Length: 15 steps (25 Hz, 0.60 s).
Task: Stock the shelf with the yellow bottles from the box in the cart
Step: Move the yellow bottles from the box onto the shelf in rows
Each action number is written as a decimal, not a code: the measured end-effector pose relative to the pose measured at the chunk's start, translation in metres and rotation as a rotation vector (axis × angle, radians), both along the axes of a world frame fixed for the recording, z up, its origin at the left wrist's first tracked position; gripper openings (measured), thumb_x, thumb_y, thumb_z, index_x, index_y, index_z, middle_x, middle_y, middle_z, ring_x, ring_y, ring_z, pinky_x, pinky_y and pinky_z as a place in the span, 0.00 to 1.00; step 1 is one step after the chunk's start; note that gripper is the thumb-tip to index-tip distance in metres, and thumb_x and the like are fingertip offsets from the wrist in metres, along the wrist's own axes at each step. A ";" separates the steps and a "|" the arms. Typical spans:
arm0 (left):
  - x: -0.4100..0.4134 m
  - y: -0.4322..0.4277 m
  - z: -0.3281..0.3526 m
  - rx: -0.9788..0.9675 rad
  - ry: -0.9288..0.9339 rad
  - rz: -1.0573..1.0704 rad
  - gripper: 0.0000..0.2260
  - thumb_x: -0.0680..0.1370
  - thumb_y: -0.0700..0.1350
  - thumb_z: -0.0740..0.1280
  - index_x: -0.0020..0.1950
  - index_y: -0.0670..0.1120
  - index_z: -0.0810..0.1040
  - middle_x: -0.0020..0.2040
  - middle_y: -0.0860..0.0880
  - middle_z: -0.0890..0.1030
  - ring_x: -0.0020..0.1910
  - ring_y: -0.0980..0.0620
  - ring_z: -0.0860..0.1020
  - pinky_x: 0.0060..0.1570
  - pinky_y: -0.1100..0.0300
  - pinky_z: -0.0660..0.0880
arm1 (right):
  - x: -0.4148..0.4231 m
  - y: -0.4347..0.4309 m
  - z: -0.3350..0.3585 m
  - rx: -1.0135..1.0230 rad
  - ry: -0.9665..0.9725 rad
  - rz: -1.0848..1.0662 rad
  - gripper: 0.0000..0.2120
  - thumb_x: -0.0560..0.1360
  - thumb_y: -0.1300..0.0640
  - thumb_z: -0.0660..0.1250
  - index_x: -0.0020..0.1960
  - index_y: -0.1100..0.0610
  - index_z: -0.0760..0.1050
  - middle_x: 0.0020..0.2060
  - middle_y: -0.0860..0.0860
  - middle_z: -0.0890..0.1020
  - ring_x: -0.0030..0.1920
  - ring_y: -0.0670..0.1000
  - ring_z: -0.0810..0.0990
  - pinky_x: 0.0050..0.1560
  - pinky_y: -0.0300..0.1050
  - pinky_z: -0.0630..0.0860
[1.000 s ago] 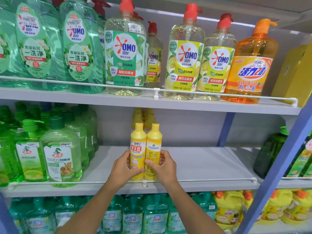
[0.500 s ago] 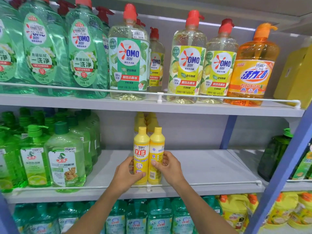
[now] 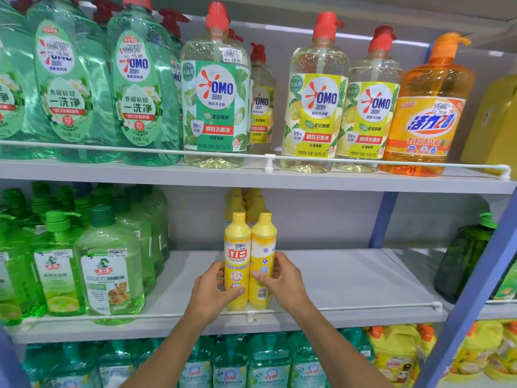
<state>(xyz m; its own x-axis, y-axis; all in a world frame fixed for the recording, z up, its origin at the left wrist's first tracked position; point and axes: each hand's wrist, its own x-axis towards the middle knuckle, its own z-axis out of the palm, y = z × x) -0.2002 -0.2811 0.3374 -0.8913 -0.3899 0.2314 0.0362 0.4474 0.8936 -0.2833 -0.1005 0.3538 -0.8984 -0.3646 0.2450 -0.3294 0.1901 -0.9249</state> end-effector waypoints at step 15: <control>-0.005 0.007 -0.011 -0.049 0.022 0.105 0.21 0.69 0.50 0.81 0.54 0.52 0.72 0.49 0.55 0.83 0.46 0.56 0.82 0.47 0.52 0.82 | -0.003 0.008 -0.005 0.075 -0.017 0.114 0.27 0.76 0.49 0.75 0.71 0.50 0.70 0.61 0.42 0.82 0.60 0.41 0.82 0.61 0.41 0.80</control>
<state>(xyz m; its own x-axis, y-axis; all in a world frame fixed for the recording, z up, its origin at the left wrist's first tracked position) -0.2047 -0.2737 0.3260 -0.8407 -0.4687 0.2711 0.0060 0.4927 0.8702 -0.2867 -0.0922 0.3491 -0.8538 -0.4813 0.1985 -0.3373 0.2209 -0.9151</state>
